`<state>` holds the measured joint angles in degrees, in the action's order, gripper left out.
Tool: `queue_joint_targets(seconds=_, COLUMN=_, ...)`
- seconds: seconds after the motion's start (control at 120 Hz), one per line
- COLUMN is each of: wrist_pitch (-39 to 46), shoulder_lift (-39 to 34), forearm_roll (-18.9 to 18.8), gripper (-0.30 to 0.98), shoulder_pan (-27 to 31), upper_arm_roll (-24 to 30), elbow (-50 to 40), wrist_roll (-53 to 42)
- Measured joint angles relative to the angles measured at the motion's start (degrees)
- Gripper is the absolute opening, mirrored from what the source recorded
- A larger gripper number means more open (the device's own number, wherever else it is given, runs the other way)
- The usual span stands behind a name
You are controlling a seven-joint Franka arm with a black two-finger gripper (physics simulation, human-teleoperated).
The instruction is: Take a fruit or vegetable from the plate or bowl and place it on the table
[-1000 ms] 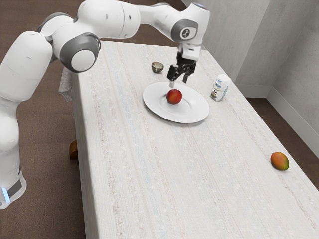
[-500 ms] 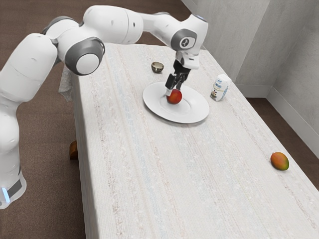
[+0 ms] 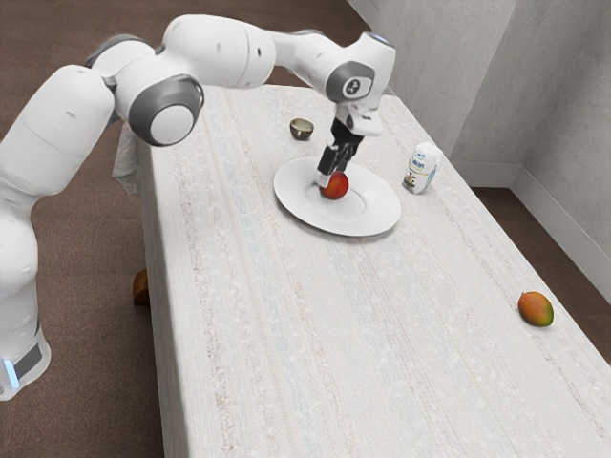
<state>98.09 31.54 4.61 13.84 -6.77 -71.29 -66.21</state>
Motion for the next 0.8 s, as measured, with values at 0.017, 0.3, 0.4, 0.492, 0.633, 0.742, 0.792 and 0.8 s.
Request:
queue_joint_targets(seconds=0.017, wrist_pitch=0.0, shoulder_lift=0.0, forearm_roll=0.0, gripper=0.68, shoulder_pan=-0.1, upper_arm_roll=0.0, elbow=0.0, wrist_roll=0.1)
queue_joint_targets(seconds=0.3, wrist_pitch=0.4, shoulder_lift=1.7, forearm_roll=0.0, gripper=0.68, shoulder_pan=-0.1, upper_arm_roll=0.0, elbow=0.0, wrist_roll=0.7)
queue_joint_targets(seconds=0.4, wrist_pitch=0.6, shoulder_lift=2.0, forearm_roll=0.0, gripper=0.69, shoulder_pan=-0.1, upper_arm_roll=0.0, elbow=0.0, wrist_roll=0.9)
queue_joint_targets(seconds=0.492, wrist_pitch=0.7, shoulder_lift=2.1, forearm_roll=0.1, gripper=0.69, shoulder_pan=-0.1, upper_arm_roll=0.0, elbow=0.0, wrist_roll=1.0)
queue_joint_targets(seconds=0.633, wrist_pitch=0.8, shoulder_lift=2.1, forearm_roll=0.1, gripper=0.69, shoulder_pan=-0.3, upper_arm_roll=0.0, elbow=0.0, wrist_roll=1.2)
queue_joint_targets(seconds=0.742, wrist_pitch=0.9, shoulder_lift=2.2, forearm_roll=0.2, gripper=0.63, shoulder_pan=-0.2, upper_arm_roll=0.0, elbow=0.0, wrist_roll=1.3)
queue_joint_targets(seconds=0.792, wrist_pitch=1.0, shoulder_lift=2.2, forearm_roll=0.2, gripper=0.52, shoulder_pan=-0.1, upper_arm_roll=0.0, elbow=0.0, wrist_roll=1.3)
queue_joint_targets(seconds=0.8, wrist_pitch=1.0, shoulder_lift=2.2, forearm_roll=0.2, gripper=0.51, shoulder_pan=-0.1, upper_arm_roll=0.0, elbow=0.0, wrist_roll=1.3)
